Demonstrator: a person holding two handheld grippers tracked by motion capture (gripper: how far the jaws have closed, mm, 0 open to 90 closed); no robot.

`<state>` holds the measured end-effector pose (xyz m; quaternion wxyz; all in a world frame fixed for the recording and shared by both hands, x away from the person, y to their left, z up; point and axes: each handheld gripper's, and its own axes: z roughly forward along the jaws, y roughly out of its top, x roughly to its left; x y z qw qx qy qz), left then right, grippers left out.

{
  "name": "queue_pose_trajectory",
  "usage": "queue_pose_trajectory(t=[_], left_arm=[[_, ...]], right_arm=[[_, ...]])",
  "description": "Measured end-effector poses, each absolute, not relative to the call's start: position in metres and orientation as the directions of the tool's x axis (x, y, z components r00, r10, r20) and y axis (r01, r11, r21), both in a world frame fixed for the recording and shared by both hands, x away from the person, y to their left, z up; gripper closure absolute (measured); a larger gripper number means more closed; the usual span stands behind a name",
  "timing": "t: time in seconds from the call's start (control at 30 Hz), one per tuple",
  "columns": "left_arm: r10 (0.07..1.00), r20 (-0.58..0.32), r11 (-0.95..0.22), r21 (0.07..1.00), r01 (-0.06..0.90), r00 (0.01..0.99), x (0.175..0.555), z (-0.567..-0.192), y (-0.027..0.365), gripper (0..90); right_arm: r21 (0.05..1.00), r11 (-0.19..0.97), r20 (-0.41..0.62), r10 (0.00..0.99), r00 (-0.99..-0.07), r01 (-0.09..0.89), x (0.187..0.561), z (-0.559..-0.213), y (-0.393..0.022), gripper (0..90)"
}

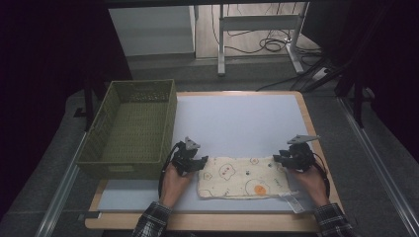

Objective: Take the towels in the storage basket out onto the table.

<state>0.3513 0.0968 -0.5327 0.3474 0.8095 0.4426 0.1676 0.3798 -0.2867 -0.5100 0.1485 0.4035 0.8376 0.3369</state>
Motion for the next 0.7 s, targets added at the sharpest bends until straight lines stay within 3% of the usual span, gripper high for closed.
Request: queue_pose_trajectory(t=[0.1, 0.13, 0.17, 0.2, 0.27, 0.47, 0.53, 0.63, 0.67, 0.7], left_arm=[[0.822, -0.078, -0.352, 0.709, 0.611, 0.564, 0.353, -0.537, 0.099, 50.2], [0.815, -0.101, -0.342, 0.71, 0.615, 0.57, 0.353, -0.538, 0.1, 59.7], [0.807, -0.109, -0.345, 0.711, 0.613, 0.58, 0.353, -0.537, 0.1, 59.7], [0.777, -0.147, -0.353, 0.704, 0.617, 0.612, 0.354, -0.536, 0.099, 76.7], [0.768, -0.132, -0.371, 0.707, 0.602, 0.627, 0.353, -0.534, 0.097, 84.7], [0.761, -0.136, -0.328, 0.763, 0.557, 0.634, 0.349, -0.523, 0.099, 85.5], [0.764, -0.121, -0.342, 0.757, 0.557, 0.634, 0.351, -0.522, 0.099, 83.8], [0.774, -0.09, -0.378, 0.728, 0.572, 0.627, 0.357, -0.528, 0.099, 71.3], [0.774, -0.092, -0.377, 0.728, 0.573, 0.626, 0.358, -0.529, 0.099, 62.6], [0.774, -0.077, -0.386, 0.729, 0.565, 0.628, 0.357, -0.53, 0.098, 62.6]], right_arm=[[0.681, 0.458, 0.016, 0.771, -0.637, 0.571, 0.378, -0.516, -0.285, 68.4], [0.69, 0.448, 0.053, 0.752, -0.657, 0.569, 0.376, -0.517, -0.284, 83.7], [0.69, 0.448, 0.053, 0.752, -0.657, 0.569, 0.376, -0.517, -0.284, 83.7], [0.681, 0.49, 0.004, 0.741, -0.671, 0.544, 0.375, -0.515, -0.28, 86.3], [0.671, 0.519, -0.048, 0.743, -0.667, 0.529, 0.378, -0.511, -0.277, 86.6], [0.701, 0.489, -0.064, 0.768, -0.637, 0.52, 0.405, -0.502, -0.278, 86.6], [0.703, 0.458, -0.028, 0.782, -0.622, 0.544, 0.418, -0.503, -0.279, 86.4], [0.693, 0.419, 0.04, 0.791, -0.611, 0.587, 0.432, -0.512, -0.28, 84.5], [0.7, 0.401, 0.056, 0.794, -0.606, 0.59, 0.431, -0.512, -0.281, 81.5], [0.7, 0.401, 0.056, 0.794, -0.606, 0.59, 0.431, -0.512, -0.281, 81.5]])
